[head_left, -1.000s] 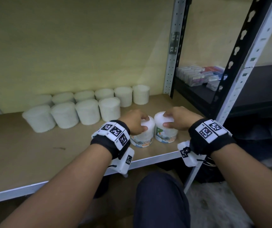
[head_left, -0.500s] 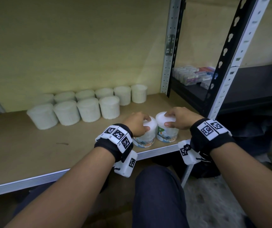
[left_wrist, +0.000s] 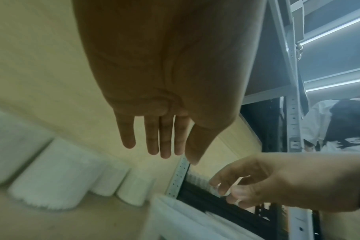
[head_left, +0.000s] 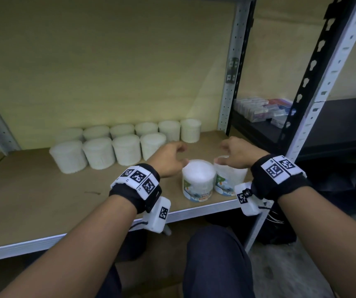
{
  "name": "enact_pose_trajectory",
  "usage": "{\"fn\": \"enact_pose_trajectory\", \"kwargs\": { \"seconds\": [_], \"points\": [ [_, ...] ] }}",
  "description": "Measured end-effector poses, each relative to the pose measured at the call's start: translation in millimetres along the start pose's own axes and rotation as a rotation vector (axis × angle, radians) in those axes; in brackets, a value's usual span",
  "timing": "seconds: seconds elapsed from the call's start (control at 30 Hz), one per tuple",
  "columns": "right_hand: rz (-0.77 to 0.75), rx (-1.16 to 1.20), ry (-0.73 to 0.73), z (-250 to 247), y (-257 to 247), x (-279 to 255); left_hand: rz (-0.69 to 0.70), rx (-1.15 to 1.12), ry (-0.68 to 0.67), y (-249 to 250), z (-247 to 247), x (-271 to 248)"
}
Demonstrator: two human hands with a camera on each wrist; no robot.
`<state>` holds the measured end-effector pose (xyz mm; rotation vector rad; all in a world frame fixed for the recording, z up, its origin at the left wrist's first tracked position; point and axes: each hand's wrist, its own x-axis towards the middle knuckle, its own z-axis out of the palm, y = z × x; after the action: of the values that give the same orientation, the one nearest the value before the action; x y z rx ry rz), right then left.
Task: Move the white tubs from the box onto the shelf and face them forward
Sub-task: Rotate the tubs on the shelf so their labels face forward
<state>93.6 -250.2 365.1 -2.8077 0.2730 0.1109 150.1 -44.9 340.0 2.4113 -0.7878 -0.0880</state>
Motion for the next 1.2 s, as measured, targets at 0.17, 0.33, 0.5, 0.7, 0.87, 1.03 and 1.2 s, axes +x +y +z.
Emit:
{"fn": "enact_pose_trajectory", "kwargs": {
  "seconds": [0.17,0.33,0.5,0.7,0.87,1.03,1.2],
  "points": [
    [-0.104,0.168,0.091,5,-52,18,-0.090,0.042,0.050,-38,-32,-1],
    [-0.183,0.261,0.126,19,-105,46,-0.192,0.069,0.070,-76,-57,2],
    [-0.187,0.232,0.117,33,-145,84,-0.272,0.093,0.064,-110,-73,11],
    [-0.096,0.069,0.057,49,-166,136,-0.325,0.115,0.074,-142,-87,36],
    [-0.046,-0.082,0.014,62,-172,170,-0.330,0.175,0.070,-157,-86,56],
    [-0.044,-0.194,-0.032,72,-171,191,-0.344,0.215,0.034,-170,-74,69],
    [-0.071,-0.233,-0.023,73,-170,198,-0.336,0.175,0.066,-176,-70,72]
  ]
}}
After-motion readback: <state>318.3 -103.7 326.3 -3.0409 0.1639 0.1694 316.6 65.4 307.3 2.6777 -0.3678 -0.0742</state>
